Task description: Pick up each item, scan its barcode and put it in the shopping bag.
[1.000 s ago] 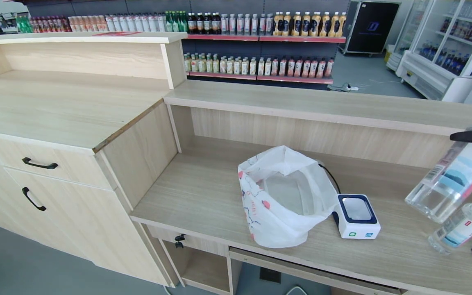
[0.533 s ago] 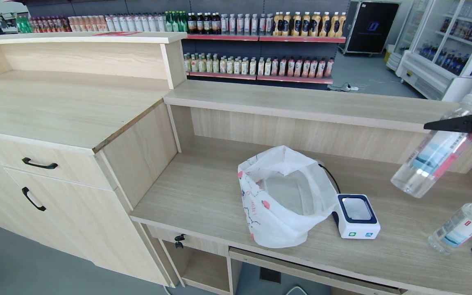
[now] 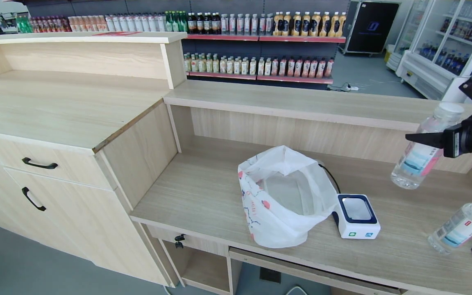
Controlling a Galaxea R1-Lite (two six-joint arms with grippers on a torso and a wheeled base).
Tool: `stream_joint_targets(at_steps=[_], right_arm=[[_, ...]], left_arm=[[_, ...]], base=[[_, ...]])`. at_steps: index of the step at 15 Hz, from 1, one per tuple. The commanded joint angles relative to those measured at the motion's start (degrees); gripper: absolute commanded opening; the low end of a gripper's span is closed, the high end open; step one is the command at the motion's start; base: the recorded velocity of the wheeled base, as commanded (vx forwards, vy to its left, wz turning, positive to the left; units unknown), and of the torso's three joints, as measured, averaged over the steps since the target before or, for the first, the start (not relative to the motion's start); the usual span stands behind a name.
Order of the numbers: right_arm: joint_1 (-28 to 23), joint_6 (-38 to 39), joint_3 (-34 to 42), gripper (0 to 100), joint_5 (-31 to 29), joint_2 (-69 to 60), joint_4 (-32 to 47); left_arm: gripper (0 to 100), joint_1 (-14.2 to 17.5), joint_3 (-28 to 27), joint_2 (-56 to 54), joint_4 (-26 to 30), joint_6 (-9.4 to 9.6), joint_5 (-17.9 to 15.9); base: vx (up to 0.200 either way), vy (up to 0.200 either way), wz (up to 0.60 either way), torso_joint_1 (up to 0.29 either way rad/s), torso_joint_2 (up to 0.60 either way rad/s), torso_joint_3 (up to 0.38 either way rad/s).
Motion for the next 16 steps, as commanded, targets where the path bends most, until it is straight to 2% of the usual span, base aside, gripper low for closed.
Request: stream_joint_targets(at_steps=[1,5,8,10,12,16], right_arm=[[1.28,-0.30,1.10,0,0.01,0.24,-1.62],[4.18,-0.38,2.94,0,-0.17,2.87,-13.22],[6.46,0.32,3.21,0,-0.08,4.72,-17.18],[8.39,1.11,5.31,0,-0.52,6.13,-24.12],[10.15,2.08,5.31,0,-1.22,8.24,-26.58],[12.09,3.13,6.37,0,-1.13,14.48,-30.62]], left_arm=[[100,0.01,0.00,-0.02,-0.04,-0.01,0.04],[100,0.01,0.00,-0.02,-0.04,-0.01,0.04],[100,0.01,0.00,-0.02,-0.04,-0.01,0.04],[100,0.01,0.00,-0.02,-0.04,-0.01,0.04],[100,0.01,0.00,-0.02,-0.04,-0.01,0.04],[100,0.01,0.00,-0.02,-0.04,-0.01,0.04]], base=[[0.000,0.000,0.00,0.000,0.00,0.000],[0.000,0.000,0.00,0.000,0.00,0.000],[0.000,0.000,0.00,0.000,0.00,0.000],[0.000,0.000,0.60,0.002,0.00,0.002],[0.000,0.000,0.60,-0.002,0.00,0.000],[0.000,0.000,0.00,0.000,0.00,0.000]])
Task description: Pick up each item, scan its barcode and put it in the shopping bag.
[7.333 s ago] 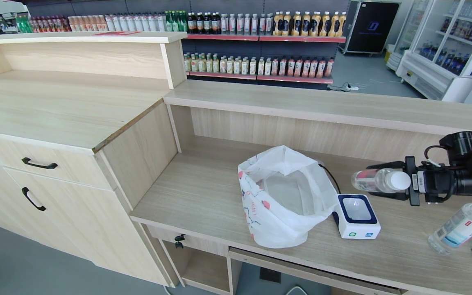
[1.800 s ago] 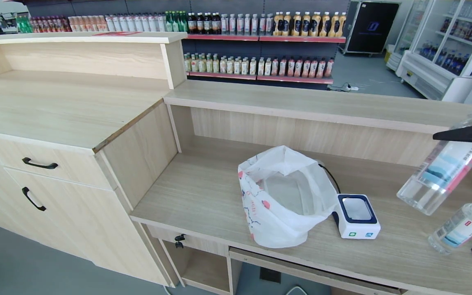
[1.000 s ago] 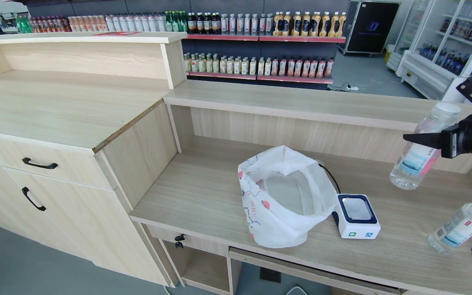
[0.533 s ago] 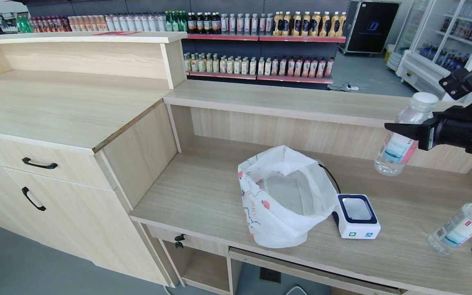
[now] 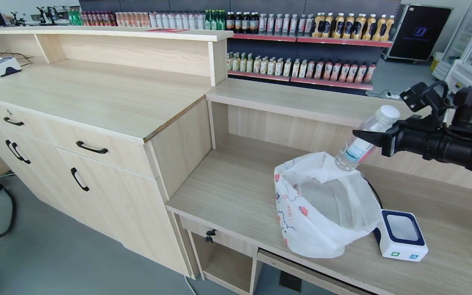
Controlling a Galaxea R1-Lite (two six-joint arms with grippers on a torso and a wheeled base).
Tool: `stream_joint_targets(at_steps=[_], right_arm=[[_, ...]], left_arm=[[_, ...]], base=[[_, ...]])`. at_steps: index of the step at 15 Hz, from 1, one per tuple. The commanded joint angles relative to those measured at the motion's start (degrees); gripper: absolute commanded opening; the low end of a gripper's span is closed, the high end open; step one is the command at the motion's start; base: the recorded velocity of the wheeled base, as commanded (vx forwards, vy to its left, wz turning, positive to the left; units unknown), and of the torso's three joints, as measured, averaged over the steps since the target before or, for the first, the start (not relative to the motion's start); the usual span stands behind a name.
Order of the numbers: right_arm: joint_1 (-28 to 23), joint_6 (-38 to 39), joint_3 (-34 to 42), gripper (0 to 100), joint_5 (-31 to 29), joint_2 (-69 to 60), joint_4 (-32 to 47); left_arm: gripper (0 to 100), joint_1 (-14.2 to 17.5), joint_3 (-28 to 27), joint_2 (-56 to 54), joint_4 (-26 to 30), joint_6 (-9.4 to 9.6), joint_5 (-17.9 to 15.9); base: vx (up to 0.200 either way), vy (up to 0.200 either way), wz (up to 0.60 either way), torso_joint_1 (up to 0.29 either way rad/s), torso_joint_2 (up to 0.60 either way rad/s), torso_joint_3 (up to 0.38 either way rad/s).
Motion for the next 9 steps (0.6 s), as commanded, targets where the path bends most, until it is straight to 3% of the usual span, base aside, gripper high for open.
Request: stream_joint_targets(at_steps=[1,4,9], right_arm=[[0.70,0.34,0.33,0,-0.08,5.37,-2.49],[0.79,0.78,0.51,0,-0.08,12.58,-12.60],[3.34,0.96,-0.11,0,-0.08,19.52,-19.81]], left_arm=[[100,0.03,0.00,-0.02,-0.06,-0.01,0.01],[100,0.03,0.00,-0.02,-0.06,-0.01,0.01],[100,0.03,0.00,-0.02,-0.06,-0.01,0.01]], base=[[0.000,0.000,0.00,0.000,0.00,0.000],[0.000,0.000,0.00,0.000,0.00,0.000],[0.000,0.000,0.00,0.000,0.00,0.000]])
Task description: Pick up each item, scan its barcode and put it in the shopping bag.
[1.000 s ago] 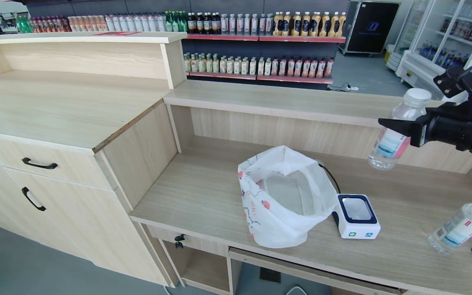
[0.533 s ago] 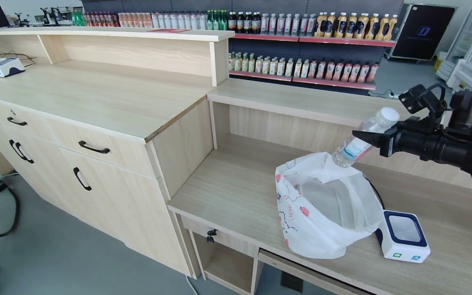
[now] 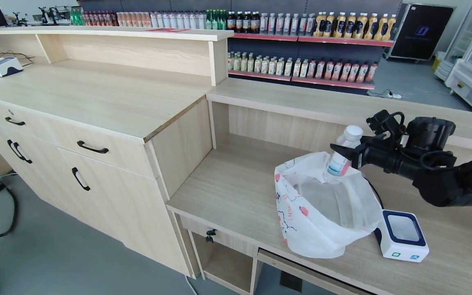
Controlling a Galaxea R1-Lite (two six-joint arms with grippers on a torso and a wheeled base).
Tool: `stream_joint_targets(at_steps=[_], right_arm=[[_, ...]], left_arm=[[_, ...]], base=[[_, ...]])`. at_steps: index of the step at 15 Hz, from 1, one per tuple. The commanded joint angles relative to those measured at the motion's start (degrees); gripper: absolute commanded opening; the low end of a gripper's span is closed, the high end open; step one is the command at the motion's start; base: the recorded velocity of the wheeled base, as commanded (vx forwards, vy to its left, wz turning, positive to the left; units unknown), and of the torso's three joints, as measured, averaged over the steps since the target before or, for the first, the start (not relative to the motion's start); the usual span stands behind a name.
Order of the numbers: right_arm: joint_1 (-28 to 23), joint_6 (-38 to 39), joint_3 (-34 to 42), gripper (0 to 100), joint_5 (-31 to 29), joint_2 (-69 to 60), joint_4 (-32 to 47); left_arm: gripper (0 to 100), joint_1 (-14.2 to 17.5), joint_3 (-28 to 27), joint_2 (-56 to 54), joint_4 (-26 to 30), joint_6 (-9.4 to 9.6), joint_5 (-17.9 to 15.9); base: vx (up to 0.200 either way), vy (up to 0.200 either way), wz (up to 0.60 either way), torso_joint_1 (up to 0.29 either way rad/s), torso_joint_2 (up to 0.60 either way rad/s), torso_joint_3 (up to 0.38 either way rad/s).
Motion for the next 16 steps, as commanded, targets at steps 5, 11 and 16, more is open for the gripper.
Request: stream_joint_targets(at_steps=[5,11,16], right_arm=[[0.68,-0.12,-0.08,0,0.03,7.93,-2.83],[-0.46,-0.12,-0.87,0,0.11,11.01,-4.85],[-1.95,-0.29,-0.70,0,0.11,13.03,-4.59]], left_arm=[[100,0.01,0.00,-0.02,-0.02,-0.04,0.01],[100,0.01,0.00,-0.02,-0.02,-0.04,0.01],[100,0.01,0.00,-0.02,-0.02,-0.04,0.01]], base=[[0.000,0.000,0.00,0.000,0.00,0.000],[0.000,0.000,0.00,0.000,0.00,0.000],[0.000,0.000,0.00,0.000,0.00,0.000]])
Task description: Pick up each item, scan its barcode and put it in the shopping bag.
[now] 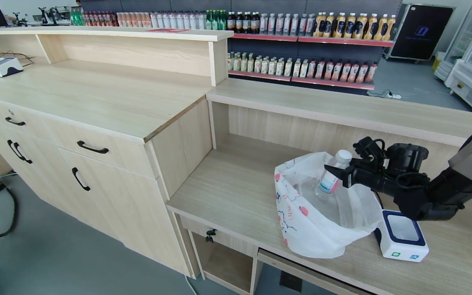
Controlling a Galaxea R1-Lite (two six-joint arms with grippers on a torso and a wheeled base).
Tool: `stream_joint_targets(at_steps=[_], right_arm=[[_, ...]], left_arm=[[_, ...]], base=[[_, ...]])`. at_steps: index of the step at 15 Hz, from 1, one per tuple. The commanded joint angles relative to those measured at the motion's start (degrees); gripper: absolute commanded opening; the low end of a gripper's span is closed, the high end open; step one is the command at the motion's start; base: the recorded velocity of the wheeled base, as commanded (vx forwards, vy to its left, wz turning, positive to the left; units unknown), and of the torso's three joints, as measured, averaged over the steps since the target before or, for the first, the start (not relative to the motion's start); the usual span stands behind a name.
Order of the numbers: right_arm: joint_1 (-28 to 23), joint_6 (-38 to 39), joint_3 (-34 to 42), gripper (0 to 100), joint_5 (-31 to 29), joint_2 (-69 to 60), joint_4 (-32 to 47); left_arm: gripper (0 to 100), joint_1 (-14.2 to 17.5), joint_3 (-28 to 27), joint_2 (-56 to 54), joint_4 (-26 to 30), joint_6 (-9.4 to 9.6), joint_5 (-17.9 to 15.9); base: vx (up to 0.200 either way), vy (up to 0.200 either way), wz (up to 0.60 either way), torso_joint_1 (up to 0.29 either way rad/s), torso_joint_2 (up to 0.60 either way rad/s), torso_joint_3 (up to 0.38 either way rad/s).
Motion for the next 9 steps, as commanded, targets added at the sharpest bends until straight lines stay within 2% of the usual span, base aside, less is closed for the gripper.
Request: stream_joint_targets(at_steps=[1,3,4,9], right_arm=[[-0.31,-0.12,0.05,0,-0.14,0.71,0.44],[-0.31,-0.21,0.58,0,-0.32,-0.53,0.53],[-0.31,0.05,0.93,100,-0.32,-1.93,1.14],[-0.13,1.02,1.81,100,-0.06,-14.32,13.09]], left_arm=[[100,0.03,0.00,-0.02,-0.04,-0.01,0.04],[100,0.03,0.00,-0.02,-0.04,-0.01,0.04],[100,0.03,0.00,-0.02,-0.04,-0.01,0.04],[100,0.03,0.00,-0.02,-0.04,-0.01,0.04]], base=[[0.000,0.000,0.00,0.000,0.00,0.000],[0.000,0.000,0.00,0.000,0.00,0.000],[0.000,0.000,0.00,0.000,0.00,0.000],[0.000,0.000,0.00,0.000,0.00,0.000]])
